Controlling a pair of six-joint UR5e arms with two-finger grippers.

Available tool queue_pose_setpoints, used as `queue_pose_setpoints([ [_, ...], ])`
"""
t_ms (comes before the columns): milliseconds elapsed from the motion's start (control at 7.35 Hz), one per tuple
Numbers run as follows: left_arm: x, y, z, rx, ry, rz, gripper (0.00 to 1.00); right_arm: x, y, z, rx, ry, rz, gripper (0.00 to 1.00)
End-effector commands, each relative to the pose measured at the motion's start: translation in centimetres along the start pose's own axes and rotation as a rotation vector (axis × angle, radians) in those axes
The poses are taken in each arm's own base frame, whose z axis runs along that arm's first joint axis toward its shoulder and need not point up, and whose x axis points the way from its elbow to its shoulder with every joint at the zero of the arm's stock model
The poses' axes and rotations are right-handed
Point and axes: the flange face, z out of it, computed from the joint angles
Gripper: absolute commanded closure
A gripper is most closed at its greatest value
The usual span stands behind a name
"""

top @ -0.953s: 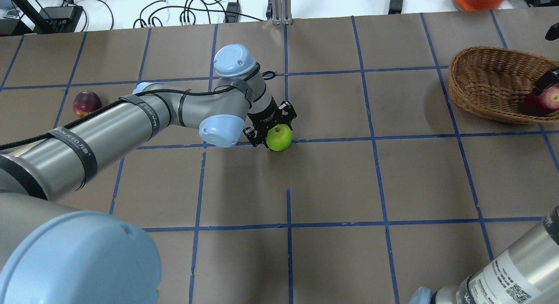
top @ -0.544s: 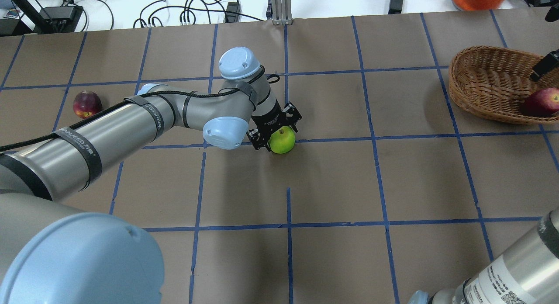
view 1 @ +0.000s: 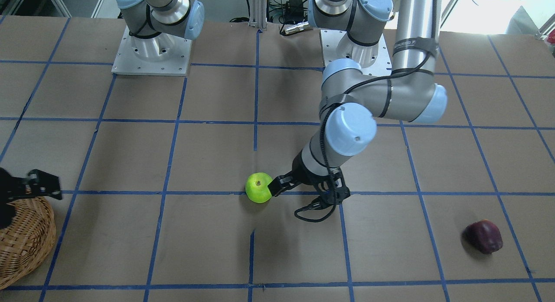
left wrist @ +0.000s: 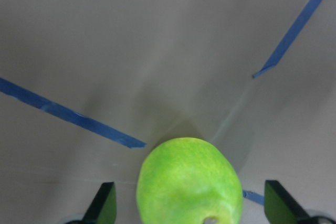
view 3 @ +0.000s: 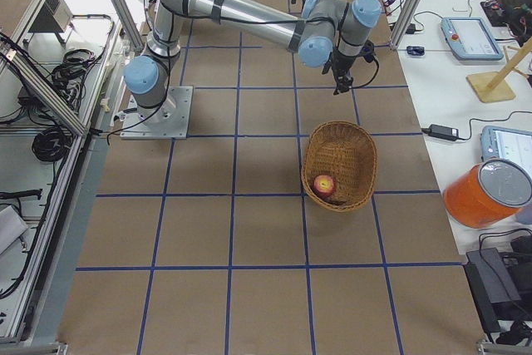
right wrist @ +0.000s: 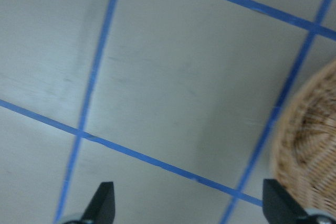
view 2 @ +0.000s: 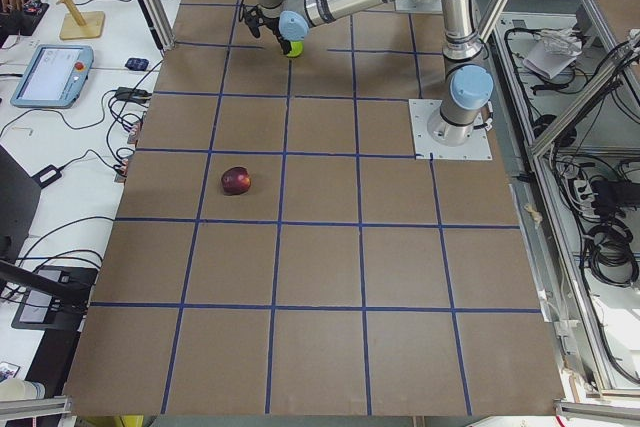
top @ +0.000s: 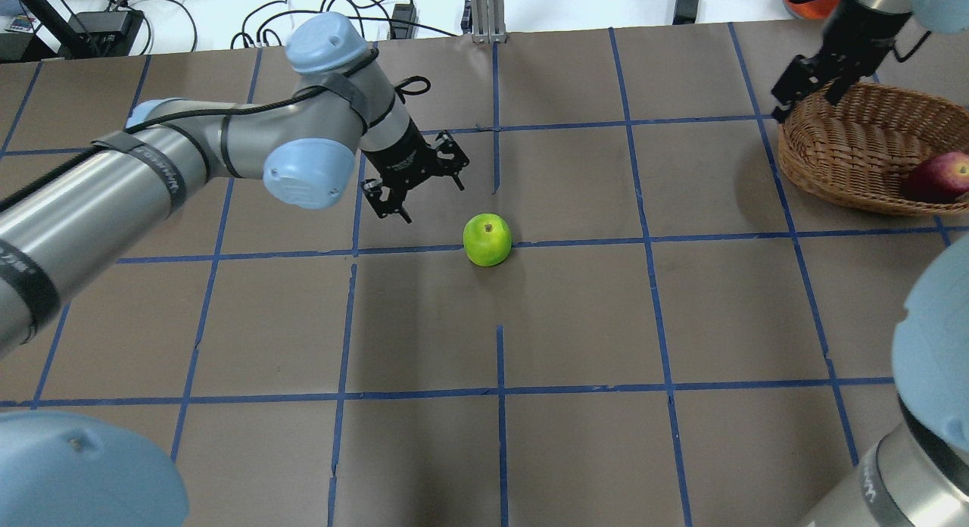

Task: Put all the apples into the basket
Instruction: 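Grasp the green apple with the right gripper while the left grasps the dark red apple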

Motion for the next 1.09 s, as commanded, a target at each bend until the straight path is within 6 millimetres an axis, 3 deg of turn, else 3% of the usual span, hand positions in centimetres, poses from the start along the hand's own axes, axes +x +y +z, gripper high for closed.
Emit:
queue_pose_setpoints([
  [0, -11.8, -5.5, -6.0, 0.062, -0.170, 0.258, 0.00, -18.2, -3.5, 2.7, -0.038, -0.001, 0.051, 0.00],
  [136, -18.2, -8.6, -7.3, 0.064, -0.156, 0.283, 0.00, -25.1, -4.4, 4.3, -0.015, 0.021, 0.085, 0.00],
  [272, -21.9, -11.5, -9.0, 0.106, -0.165, 0.265, 0.00, -31.3, -4.9, 7.0, -0.027, 0.029, 0.152, 0.00],
  [408, -22.9, -14.7, -9.8, 0.118, -0.200, 0.369, 0.00, -35.9, -5.7, 9.5, 0.024, 0.040, 0.176, 0.00],
  [680, -26.2, -21.4, -6.5, 0.114, -0.284, 0.429, 0.00, -36.6, -6.5, 13.0, 0.011, 0.108, 0.174, 0.00],
  [817, -30.0, -23.4, -5.2, 0.094, -0.278, 0.408, 0.00, -36.6, -6.4, 14.7, -0.012, 0.112, 0.223, 0.00],
  [953, -32.9, -24.2, -3.9, 0.070, -0.273, 0.378, 0.00, -36.2, -6.1, 16.4, -0.003, 0.128, 0.218, 0.00],
])
